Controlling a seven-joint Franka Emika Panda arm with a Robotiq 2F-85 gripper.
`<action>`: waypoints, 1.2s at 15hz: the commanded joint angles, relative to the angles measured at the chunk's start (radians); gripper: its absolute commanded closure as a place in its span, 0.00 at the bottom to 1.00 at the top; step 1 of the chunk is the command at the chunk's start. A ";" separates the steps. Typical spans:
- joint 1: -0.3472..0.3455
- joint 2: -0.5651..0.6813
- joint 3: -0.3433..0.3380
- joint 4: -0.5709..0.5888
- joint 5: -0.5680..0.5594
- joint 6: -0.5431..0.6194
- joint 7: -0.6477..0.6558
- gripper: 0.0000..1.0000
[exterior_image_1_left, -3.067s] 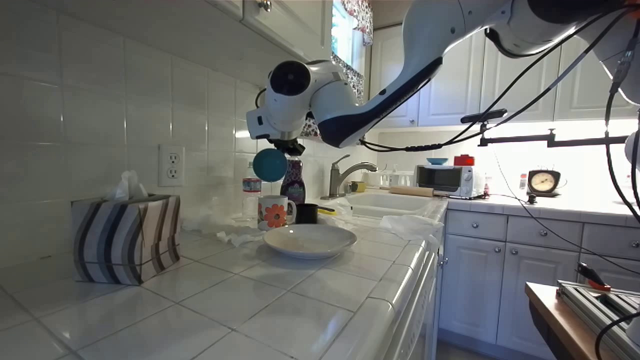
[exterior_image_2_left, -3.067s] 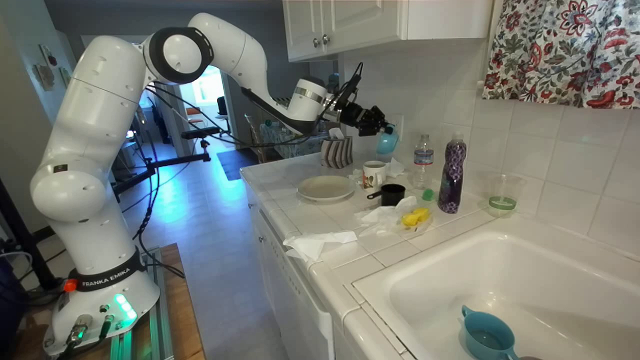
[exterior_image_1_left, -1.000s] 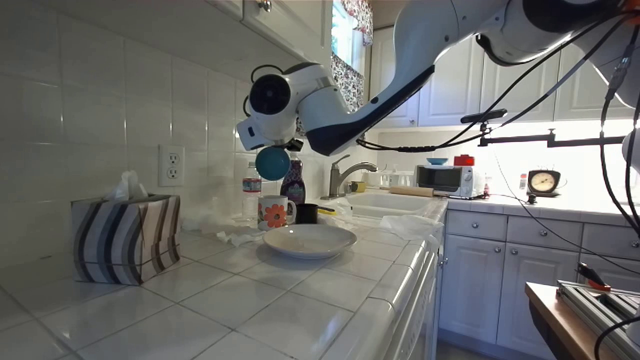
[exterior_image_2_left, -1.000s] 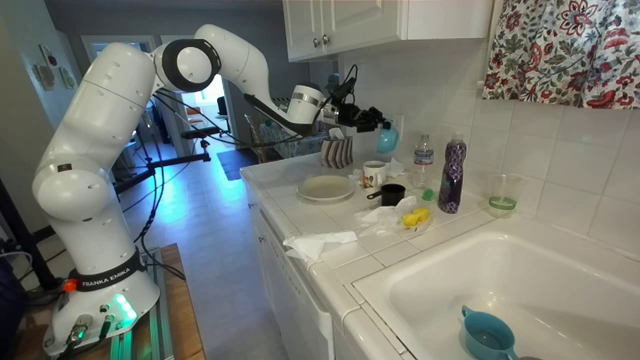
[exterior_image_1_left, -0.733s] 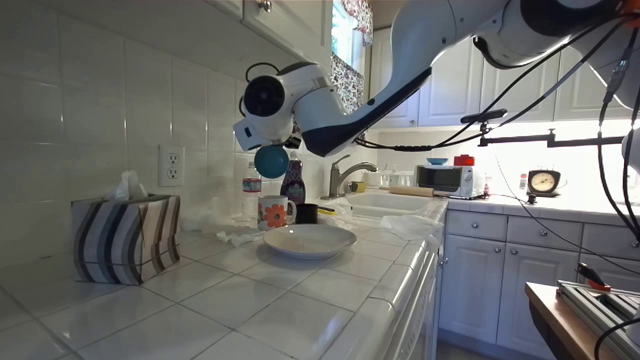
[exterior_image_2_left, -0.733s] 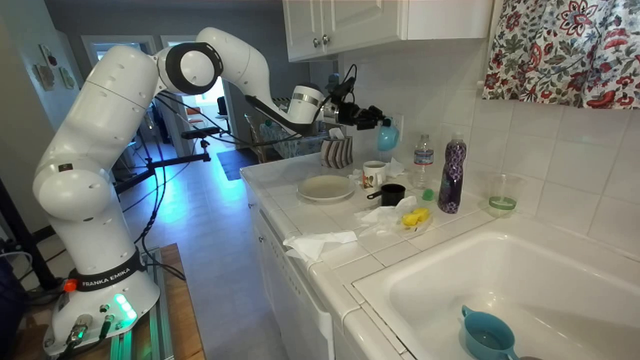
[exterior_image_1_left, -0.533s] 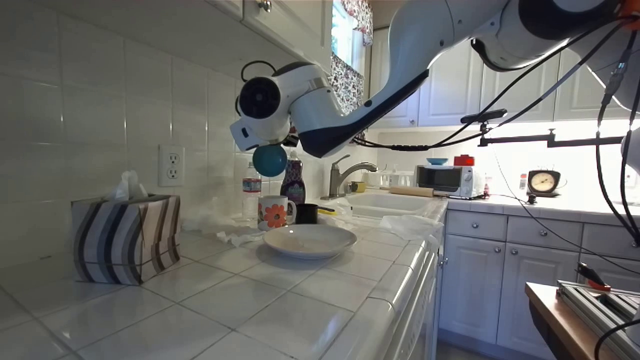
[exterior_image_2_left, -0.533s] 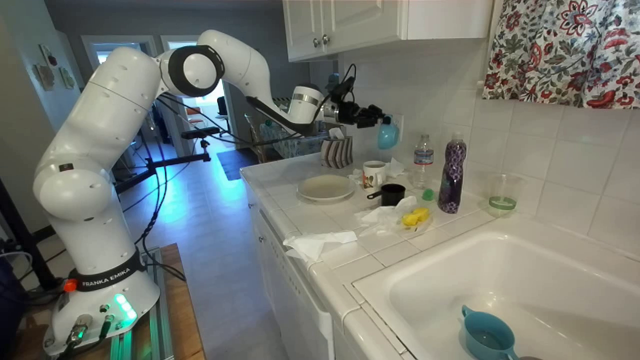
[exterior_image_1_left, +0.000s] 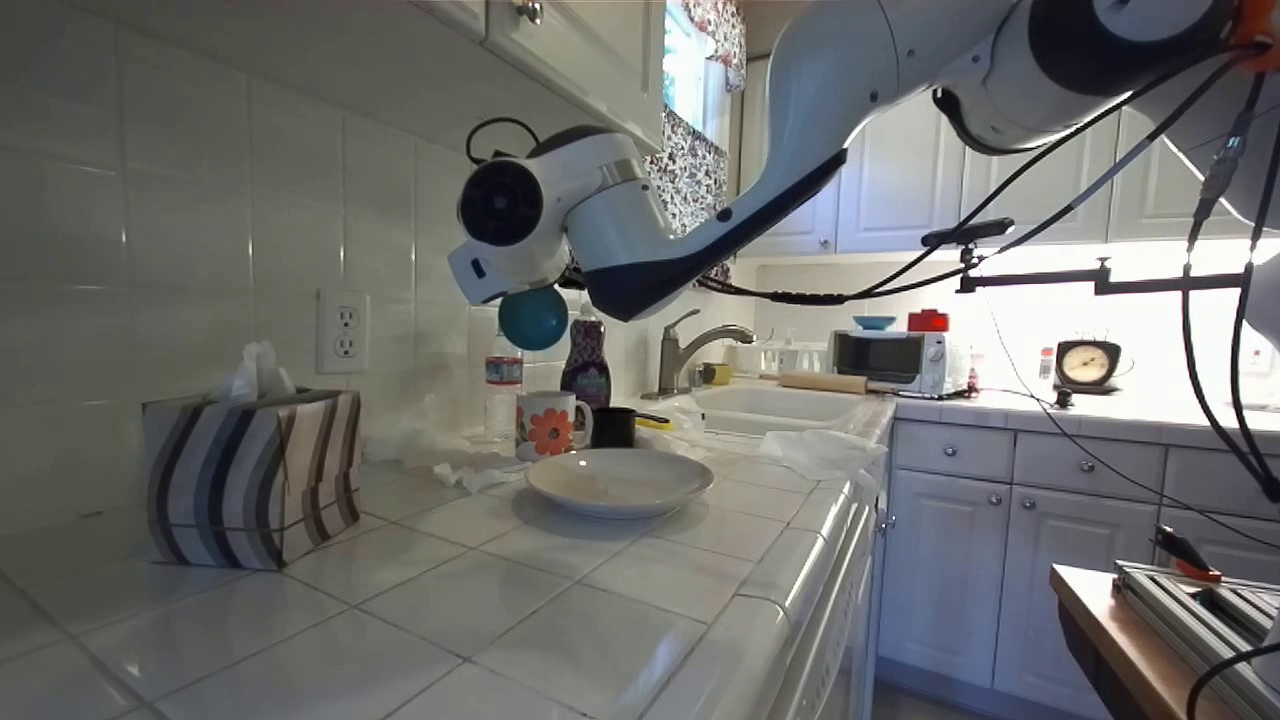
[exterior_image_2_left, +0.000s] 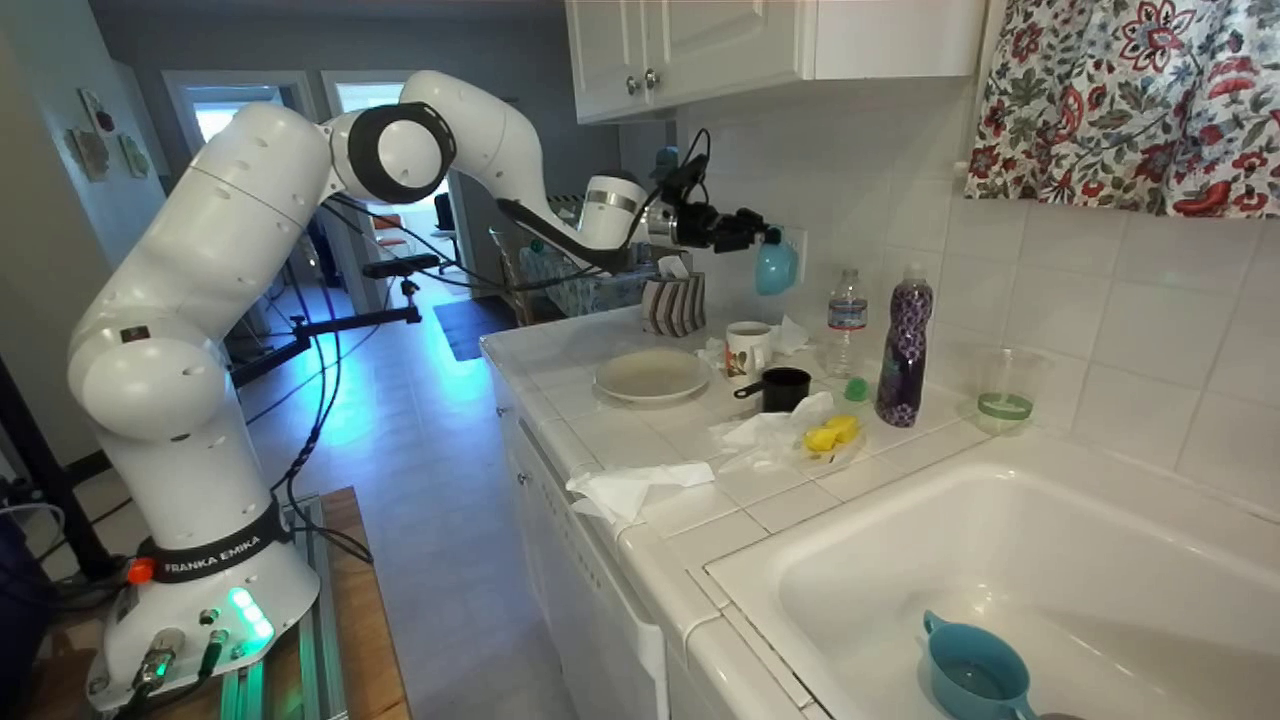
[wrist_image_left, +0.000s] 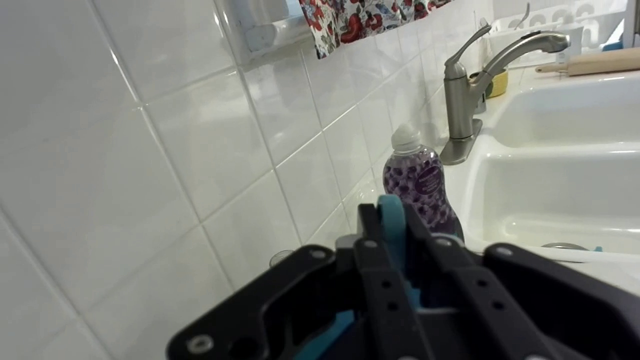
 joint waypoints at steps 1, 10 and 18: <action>0.017 0.030 -0.007 0.046 -0.047 -0.031 -0.026 0.97; 0.034 0.021 -0.002 0.021 -0.051 -0.069 0.000 0.97; -0.017 -0.017 0.028 -0.008 0.044 -0.050 0.103 0.97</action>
